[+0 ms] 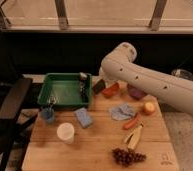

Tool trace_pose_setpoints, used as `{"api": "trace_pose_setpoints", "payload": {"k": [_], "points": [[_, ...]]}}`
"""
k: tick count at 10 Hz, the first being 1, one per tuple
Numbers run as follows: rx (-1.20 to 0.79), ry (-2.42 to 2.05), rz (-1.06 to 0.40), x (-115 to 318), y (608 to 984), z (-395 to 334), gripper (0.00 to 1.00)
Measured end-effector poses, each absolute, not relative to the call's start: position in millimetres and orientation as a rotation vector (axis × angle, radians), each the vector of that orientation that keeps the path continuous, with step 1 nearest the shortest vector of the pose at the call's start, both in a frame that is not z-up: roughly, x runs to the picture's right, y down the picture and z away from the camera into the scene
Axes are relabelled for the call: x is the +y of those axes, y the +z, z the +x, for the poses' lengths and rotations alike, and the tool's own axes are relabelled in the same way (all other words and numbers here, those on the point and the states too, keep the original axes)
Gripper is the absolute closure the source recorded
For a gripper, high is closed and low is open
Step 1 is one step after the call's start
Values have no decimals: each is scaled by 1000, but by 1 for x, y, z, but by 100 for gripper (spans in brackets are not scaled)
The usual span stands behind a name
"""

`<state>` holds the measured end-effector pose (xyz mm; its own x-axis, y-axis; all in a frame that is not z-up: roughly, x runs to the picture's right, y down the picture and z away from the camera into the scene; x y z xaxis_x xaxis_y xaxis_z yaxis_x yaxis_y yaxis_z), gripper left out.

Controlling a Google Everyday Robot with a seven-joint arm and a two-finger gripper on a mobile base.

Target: Place eraser in tray

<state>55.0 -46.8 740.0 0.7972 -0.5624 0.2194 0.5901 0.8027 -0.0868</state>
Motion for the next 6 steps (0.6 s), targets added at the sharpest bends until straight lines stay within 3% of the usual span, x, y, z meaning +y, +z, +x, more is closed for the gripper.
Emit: {"api": "trace_pose_setpoints", "payload": {"k": [6], "points": [[-324,-782,-157,-79,807,-48,100]]}}
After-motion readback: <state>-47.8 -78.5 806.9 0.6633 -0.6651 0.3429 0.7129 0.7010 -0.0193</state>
